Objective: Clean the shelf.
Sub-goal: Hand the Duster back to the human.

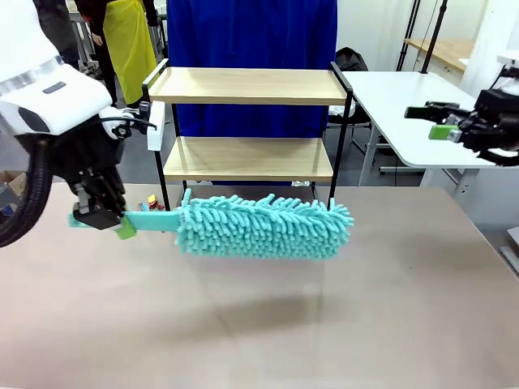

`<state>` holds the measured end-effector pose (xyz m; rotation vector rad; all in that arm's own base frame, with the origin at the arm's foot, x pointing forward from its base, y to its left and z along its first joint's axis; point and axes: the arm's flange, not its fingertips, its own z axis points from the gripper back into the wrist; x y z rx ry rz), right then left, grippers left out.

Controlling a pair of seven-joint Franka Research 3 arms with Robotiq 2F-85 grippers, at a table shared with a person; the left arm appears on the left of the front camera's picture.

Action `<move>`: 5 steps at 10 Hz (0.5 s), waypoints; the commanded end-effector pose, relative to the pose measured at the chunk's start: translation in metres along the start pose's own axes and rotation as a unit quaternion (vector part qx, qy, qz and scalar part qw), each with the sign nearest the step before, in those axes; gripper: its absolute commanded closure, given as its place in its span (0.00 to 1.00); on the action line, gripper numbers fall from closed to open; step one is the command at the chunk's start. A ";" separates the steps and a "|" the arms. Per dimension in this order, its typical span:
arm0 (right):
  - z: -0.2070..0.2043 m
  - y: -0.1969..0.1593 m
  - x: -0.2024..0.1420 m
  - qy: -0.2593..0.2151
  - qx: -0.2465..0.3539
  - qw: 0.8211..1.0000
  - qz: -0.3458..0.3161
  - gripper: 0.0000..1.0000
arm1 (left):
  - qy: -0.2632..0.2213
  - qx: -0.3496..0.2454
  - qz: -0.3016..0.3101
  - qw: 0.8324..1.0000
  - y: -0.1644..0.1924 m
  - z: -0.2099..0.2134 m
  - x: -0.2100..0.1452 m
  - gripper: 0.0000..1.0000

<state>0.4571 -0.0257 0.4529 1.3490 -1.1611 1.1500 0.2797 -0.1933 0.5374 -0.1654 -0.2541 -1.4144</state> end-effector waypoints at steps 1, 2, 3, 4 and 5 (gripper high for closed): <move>-0.024 0.016 -0.014 -0.007 -0.013 1.000 -0.024 0.00 | -0.045 -0.011 -0.022 0.999 0.017 -0.016 0.004 0.87; -0.028 0.024 -0.021 -0.017 -0.011 0.999 -0.034 0.00 | -0.051 0.009 -0.017 0.999 0.020 -0.021 0.010 0.87; -0.007 0.026 -0.016 -0.006 -0.002 0.999 -0.032 0.00 | -0.068 0.010 -0.021 0.997 0.021 -0.022 0.015 0.87; -0.019 0.015 -0.025 -0.007 0.006 1.000 -0.027 0.00 | -0.028 0.002 -0.015 0.999 0.017 -0.016 0.006 0.87; -0.019 0.015 -0.025 -0.007 0.006 1.000 -0.027 0.00 | -0.028 0.002 -0.015 0.999 0.017 -0.016 0.006 0.87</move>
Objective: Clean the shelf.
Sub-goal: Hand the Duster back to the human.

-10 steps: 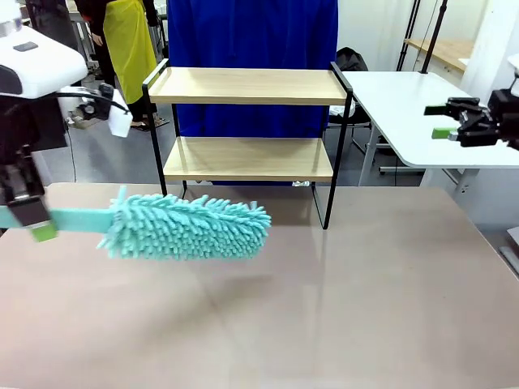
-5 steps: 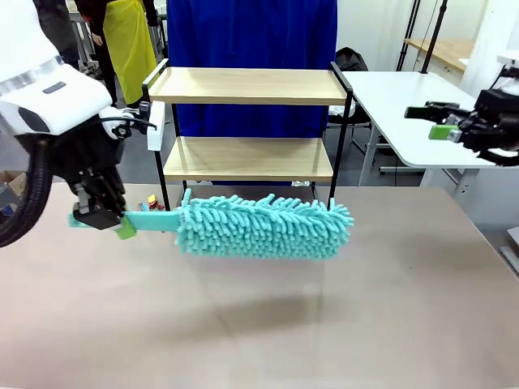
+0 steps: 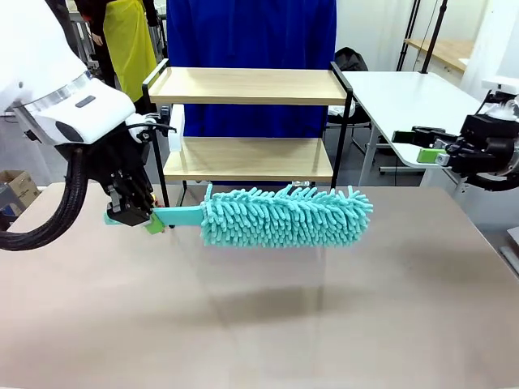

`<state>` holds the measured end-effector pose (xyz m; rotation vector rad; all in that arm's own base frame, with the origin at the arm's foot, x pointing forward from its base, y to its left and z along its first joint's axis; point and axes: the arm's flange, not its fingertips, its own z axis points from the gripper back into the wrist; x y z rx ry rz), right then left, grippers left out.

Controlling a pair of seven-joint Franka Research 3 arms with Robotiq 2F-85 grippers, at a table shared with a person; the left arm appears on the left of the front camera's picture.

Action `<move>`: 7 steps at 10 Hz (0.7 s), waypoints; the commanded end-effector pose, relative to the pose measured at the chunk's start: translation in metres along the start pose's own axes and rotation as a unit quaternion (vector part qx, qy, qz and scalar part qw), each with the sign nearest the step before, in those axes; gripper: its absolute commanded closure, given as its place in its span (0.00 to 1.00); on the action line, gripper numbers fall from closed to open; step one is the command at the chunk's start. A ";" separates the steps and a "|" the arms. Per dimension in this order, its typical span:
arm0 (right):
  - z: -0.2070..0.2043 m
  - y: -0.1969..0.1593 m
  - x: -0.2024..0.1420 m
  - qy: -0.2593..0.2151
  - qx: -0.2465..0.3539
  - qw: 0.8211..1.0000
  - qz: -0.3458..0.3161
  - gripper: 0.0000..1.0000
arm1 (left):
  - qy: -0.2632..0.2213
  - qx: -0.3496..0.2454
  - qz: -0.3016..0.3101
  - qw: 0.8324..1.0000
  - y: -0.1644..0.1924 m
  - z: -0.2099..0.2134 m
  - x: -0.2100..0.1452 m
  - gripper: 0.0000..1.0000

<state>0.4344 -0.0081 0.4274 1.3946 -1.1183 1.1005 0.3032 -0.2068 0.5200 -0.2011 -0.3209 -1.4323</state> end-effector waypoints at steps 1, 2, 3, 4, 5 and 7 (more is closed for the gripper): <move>0.000 0.001 0.000 -0.001 -0.001 1.000 -0.001 0.00 | 0.006 -0.004 -0.003 1.000 -0.004 0.006 -0.004 0.87; -0.021 0.016 -0.013 0.031 -0.010 0.999 0.004 0.00 | 0.006 -0.004 -0.003 1.000 -0.004 0.006 -0.004 0.87; -0.036 0.029 -0.029 0.038 -0.015 0.999 -0.002 0.00 | 0.006 -0.004 -0.003 1.000 -0.004 0.006 -0.004 0.87; -0.040 0.036 -0.037 0.050 -0.025 0.998 -0.007 0.00 | 0.006 -0.004 -0.003 1.000 -0.004 0.006 -0.004 0.87; -0.043 0.041 -0.045 0.060 -0.031 0.998 -0.011 0.00 | 0.006 -0.004 -0.003 1.000 -0.004 0.006 -0.004 0.87; -0.050 0.056 -0.069 0.078 -0.038 0.996 -0.029 0.00 | 0.006 -0.004 -0.003 1.000 -0.004 0.006 -0.004 0.87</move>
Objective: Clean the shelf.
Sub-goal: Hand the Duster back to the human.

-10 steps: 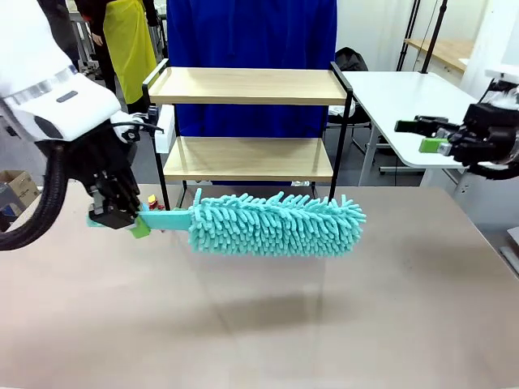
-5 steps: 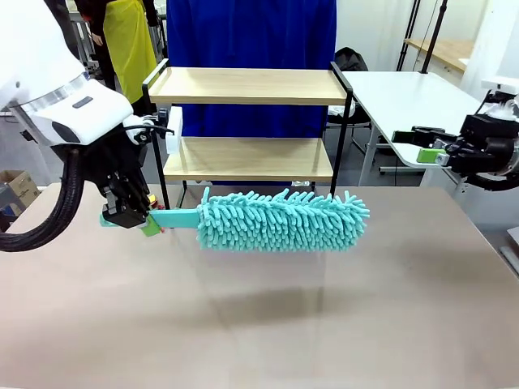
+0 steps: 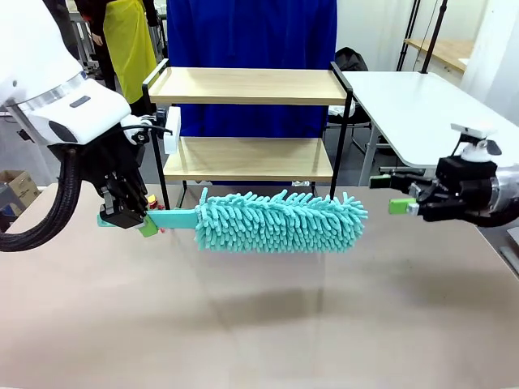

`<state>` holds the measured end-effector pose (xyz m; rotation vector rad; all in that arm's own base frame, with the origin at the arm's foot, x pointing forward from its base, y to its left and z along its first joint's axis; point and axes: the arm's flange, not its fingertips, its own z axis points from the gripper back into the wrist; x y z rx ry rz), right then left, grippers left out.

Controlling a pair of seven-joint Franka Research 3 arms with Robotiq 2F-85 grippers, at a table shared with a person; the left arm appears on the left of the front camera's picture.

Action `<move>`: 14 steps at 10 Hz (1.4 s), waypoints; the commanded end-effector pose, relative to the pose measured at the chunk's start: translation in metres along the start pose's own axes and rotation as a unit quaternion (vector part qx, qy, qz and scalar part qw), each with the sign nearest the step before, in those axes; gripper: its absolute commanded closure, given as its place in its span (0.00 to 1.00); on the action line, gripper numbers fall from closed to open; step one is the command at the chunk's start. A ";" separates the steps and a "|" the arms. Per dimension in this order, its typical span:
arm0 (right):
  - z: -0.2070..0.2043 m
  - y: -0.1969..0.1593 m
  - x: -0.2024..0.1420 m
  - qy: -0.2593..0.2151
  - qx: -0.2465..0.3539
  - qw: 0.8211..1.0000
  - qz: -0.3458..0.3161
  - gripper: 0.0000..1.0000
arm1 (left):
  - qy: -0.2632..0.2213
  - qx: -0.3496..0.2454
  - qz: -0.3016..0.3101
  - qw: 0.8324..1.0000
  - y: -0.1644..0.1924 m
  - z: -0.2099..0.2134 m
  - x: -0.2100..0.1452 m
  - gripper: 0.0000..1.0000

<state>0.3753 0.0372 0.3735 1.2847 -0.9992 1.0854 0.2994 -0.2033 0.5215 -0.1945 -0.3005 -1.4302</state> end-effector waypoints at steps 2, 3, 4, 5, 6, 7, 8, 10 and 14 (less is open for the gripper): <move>-0.018 0.016 -0.025 0.024 -0.026 0.999 -0.024 0.00 | -0.003 0.000 -0.006 1.000 0.000 0.003 -0.001 0.87; -0.026 0.016 -0.031 0.025 -0.021 0.999 -0.032 0.00 | -0.003 0.000 -0.006 1.000 0.000 0.003 -0.001 0.87; -0.035 0.018 -0.034 0.023 -0.012 0.999 -0.035 0.00 | -0.003 0.000 -0.006 1.000 0.000 0.003 -0.001 0.87; -0.045 0.020 -0.036 0.020 0.002 0.999 -0.038 0.00 | -0.003 0.000 -0.006 1.000 0.000 0.003 -0.001 0.87; -0.054 0.019 -0.036 0.018 0.003 0.999 -0.041 0.00 | -0.003 0.000 -0.006 1.000 0.000 0.003 -0.001 0.87; -0.066 0.016 -0.038 -0.001 0.011 0.999 -0.042 0.00 | -0.003 0.000 -0.006 1.000 0.000 0.003 -0.001 0.87; -0.075 0.016 -0.036 -0.011 0.017 0.999 -0.039 0.00 | -0.003 0.000 -0.006 1.000 0.000 0.003 -0.001 0.87; -0.098 0.010 -0.032 -0.011 0.036 0.999 -0.037 0.00 | -0.003 0.000 -0.006 1.000 0.000 0.003 -0.001 0.87; -0.121 0.001 -0.036 -0.003 0.069 0.996 -0.049 0.59 | -0.003 0.000 -0.006 1.000 0.000 0.003 -0.001 0.87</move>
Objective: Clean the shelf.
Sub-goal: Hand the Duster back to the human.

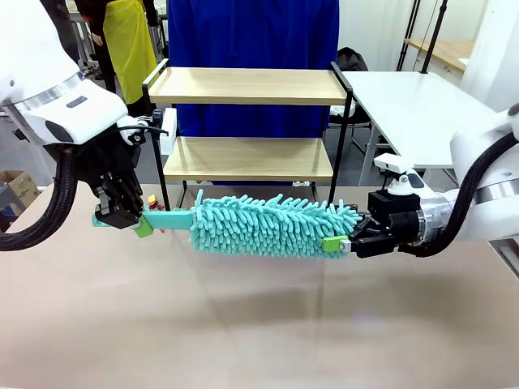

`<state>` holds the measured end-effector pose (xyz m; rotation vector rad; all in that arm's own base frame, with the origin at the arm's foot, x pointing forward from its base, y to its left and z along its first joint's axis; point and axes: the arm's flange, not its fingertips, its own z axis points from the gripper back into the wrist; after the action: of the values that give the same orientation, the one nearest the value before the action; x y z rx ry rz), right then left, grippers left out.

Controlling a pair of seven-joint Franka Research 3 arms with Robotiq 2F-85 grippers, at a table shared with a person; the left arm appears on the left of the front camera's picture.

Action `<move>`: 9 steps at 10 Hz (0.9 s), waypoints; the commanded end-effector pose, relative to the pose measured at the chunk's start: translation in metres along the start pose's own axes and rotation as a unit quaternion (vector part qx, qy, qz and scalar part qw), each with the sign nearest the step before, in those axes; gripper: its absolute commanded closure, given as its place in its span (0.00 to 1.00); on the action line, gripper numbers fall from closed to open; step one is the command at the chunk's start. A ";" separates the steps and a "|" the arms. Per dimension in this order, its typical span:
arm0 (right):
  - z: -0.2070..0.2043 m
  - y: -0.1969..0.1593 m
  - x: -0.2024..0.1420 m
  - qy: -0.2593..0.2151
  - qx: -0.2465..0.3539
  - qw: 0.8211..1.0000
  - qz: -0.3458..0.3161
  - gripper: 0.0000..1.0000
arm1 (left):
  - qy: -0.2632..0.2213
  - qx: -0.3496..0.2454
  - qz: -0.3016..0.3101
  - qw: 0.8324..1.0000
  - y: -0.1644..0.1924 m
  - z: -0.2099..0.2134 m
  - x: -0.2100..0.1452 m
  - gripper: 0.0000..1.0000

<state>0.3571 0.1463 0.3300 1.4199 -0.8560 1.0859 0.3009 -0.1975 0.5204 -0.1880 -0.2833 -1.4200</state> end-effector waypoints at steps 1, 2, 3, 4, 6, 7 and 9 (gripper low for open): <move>-0.007 -0.006 0.006 -0.007 0.005 1.000 0.008 0.59 | -0.011 0.002 -0.011 1.000 -0.003 0.003 0.004 0.87; -0.005 -0.006 0.005 -0.002 0.008 1.000 0.006 1.00 | -0.011 0.002 -0.011 1.000 -0.003 0.003 0.004 0.87; -0.004 -0.007 0.005 0.001 0.006 1.000 0.007 0.62 | -0.011 0.002 -0.011 1.000 -0.003 0.003 0.004 0.87; -0.003 -0.007 0.005 0.013 0.003 1.000 0.016 0.75 | -0.011 0.002 -0.011 1.000 -0.003 0.003 0.004 0.87; 0.001 -0.006 0.007 0.019 -0.004 0.999 0.026 1.00 | -0.011 0.002 -0.011 1.000 -0.003 0.003 0.004 0.87; 0.002 -0.006 0.008 0.022 -0.007 0.999 0.031 1.00 | -0.011 0.002 -0.011 1.000 -0.003 0.003 0.004 0.87; 0.003 -0.007 0.008 0.021 -0.008 0.999 0.037 1.00 | -0.011 0.002 -0.011 1.000 -0.003 0.003 0.004 0.87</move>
<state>0.3665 0.1432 0.3335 1.3723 -0.8873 1.1221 0.2995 -0.1995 0.5205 -0.1876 -0.2827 -1.4262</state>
